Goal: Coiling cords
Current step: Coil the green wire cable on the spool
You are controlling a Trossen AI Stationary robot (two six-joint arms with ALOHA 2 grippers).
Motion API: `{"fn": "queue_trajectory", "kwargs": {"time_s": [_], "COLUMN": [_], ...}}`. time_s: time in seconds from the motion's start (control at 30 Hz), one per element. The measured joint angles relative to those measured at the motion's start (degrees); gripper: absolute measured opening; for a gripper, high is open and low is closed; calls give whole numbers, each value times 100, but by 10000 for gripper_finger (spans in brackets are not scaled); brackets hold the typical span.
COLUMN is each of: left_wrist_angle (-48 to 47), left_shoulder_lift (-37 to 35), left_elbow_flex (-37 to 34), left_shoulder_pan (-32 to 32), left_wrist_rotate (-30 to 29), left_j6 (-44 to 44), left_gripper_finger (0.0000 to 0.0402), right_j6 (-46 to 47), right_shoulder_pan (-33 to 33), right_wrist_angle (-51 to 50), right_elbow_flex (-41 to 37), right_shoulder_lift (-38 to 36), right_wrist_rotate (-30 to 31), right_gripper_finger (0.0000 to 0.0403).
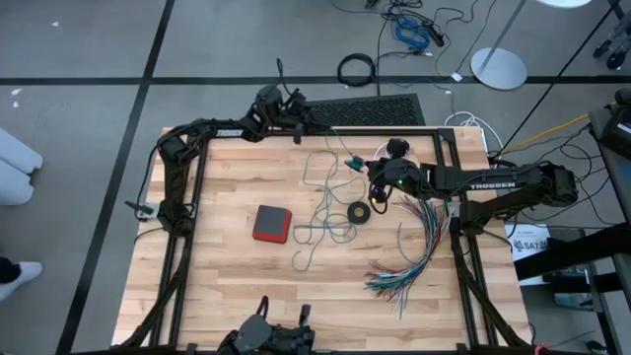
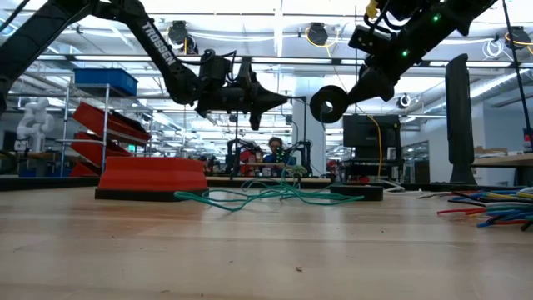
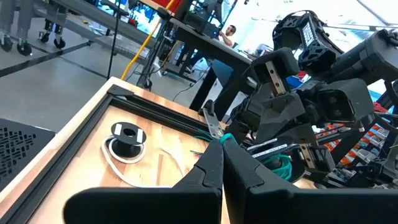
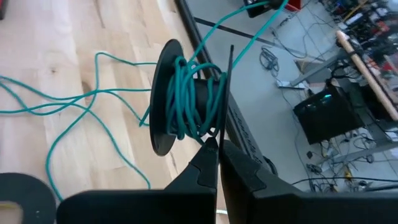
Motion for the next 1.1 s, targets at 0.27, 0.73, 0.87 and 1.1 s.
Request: {"fn": "queue_trajectory", "kwargs": {"time_s": [0.27, 0.73, 0.87, 1.1], "left_wrist_angle": [-17, -268, -401, -446], "left_shoulder_lift": [-20, -538, -535, -533], "left_elbow_flex": [0, 2, 2, 2], "left_shoulder_pan": [21, -345, -627, -1005], "left_wrist_rotate": [48, -156, -407, -772], "left_j6": [-187, -202, -199, -197], "left_gripper_finger": [0, 0, 0, 0], "right_j6": [-39, 439, 475, 343], "right_shoulder_pan": [0, -176, -318, -506], "right_wrist_angle": [-92, -9, 427, 1203], "right_elbow_flex": [0, -2, -2, -2], "right_shoulder_lift": [0, 2, 87, 558], "right_wrist_rotate": [-66, 517, 584, 872], "right_gripper_finger": [0, 0, 0, 0]}}
